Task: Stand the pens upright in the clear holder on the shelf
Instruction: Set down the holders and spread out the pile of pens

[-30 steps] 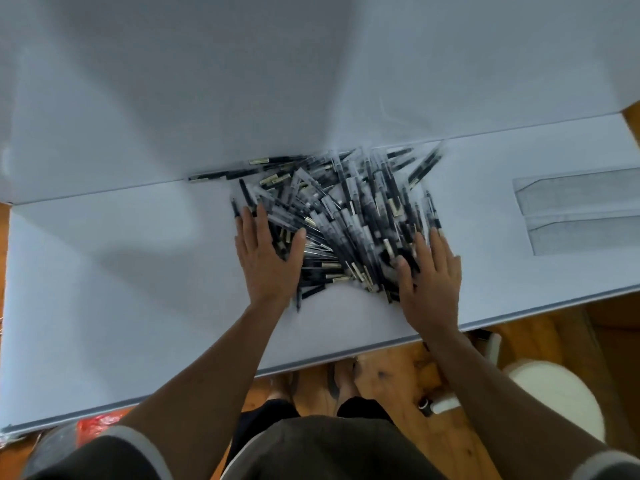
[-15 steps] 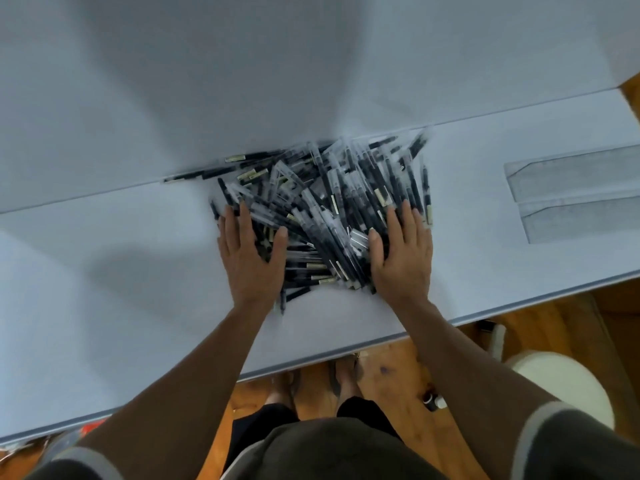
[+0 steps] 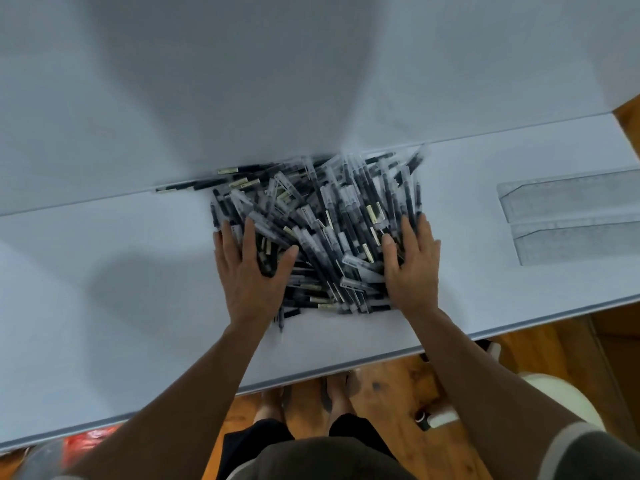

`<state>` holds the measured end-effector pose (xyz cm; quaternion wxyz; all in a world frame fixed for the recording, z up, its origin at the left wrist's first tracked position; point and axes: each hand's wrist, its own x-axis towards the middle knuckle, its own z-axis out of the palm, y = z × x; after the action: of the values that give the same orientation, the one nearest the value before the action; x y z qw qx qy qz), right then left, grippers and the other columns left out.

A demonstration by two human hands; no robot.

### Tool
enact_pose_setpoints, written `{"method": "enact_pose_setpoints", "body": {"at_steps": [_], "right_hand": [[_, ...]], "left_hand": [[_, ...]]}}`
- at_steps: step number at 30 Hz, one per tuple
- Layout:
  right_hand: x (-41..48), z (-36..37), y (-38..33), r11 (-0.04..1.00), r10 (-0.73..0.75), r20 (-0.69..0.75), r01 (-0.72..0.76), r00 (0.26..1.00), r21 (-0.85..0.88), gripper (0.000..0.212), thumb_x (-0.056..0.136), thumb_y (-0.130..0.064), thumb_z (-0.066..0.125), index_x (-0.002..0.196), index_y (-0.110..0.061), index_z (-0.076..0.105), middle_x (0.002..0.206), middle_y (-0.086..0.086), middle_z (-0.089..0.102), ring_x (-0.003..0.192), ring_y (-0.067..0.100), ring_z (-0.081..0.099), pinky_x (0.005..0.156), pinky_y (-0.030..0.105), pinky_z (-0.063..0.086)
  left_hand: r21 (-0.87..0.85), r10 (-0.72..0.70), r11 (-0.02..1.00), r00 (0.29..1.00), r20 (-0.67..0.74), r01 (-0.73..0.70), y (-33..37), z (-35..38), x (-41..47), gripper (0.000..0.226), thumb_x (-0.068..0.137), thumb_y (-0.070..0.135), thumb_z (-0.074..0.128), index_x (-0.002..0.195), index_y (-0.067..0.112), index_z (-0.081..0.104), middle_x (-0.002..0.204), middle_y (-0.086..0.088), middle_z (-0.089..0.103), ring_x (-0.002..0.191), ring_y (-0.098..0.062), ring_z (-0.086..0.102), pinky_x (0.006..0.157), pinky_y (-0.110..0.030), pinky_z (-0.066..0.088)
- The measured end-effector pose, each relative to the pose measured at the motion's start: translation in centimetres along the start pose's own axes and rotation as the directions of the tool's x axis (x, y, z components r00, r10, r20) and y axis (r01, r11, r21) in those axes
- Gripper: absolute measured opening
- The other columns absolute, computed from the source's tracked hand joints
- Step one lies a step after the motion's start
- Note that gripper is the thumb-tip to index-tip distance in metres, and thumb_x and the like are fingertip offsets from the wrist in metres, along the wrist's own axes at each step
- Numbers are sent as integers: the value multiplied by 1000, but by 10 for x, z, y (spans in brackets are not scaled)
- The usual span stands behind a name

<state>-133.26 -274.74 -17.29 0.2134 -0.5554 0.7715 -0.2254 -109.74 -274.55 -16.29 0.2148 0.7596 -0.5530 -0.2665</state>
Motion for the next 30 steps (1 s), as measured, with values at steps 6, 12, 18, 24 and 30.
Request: {"method": "enact_pose_setpoints", "body": {"at_steps": [6, 12, 18, 24, 30], "right_hand": [[0, -4, 0, 999, 5, 20, -6, 1000, 35, 63, 98, -48, 31, 150, -14, 35, 162, 8, 18, 150, 22, 8, 122, 38, 2], [1, -3, 0, 1000, 24, 0, -24, 1000, -5, 57, 102, -45, 34, 151, -15, 34, 162, 6, 18, 150, 21, 8, 123, 38, 4], [4, -6, 0, 1000, 26, -28, -27, 999, -14, 57, 101, -44, 33, 150, -14, 36, 161, 7, 22, 150, 22, 10, 123, 40, 5], [11, -16, 13, 999, 35, -30, -36, 999, -18, 54, 103, -40, 35, 150, -13, 33, 161, 8, 21, 150, 23, 10, 123, 40, 7], [17, -24, 21, 998, 37, -8, -37, 999, -43, 57, 103, -42, 33, 151, -12, 31, 161, 10, 19, 150, 25, 10, 123, 42, 8]], "left_hand": [[43, 6, 999, 1000, 21, -7, 26, 18, -2, 92, 75, 85, 31, 152, 40, 7, 162, 1, -9, 148, -15, -14, 120, -48, -5], [79, 0, 997, 1000, 6, 0, 34, 26, -1, 91, 75, 85, 30, 151, 41, 6, 162, 1, -8, 148, -15, -12, 119, -52, -3], [79, -6, 997, 1000, -9, 7, 41, 31, -2, 89, 78, 82, 35, 151, 41, 5, 162, 3, -10, 148, -14, -13, 119, -49, -6], [80, 41, 996, 999, 19, -42, 56, 47, -1, 89, 79, 82, 36, 152, 39, 7, 161, 3, -12, 148, -15, -13, 119, -46, -6], [91, 44, 995, 998, 39, -47, 69, 57, 1, 87, 80, 80, 37, 152, 39, 8, 161, 2, -11, 148, -18, -13, 119, -47, -8]]}}
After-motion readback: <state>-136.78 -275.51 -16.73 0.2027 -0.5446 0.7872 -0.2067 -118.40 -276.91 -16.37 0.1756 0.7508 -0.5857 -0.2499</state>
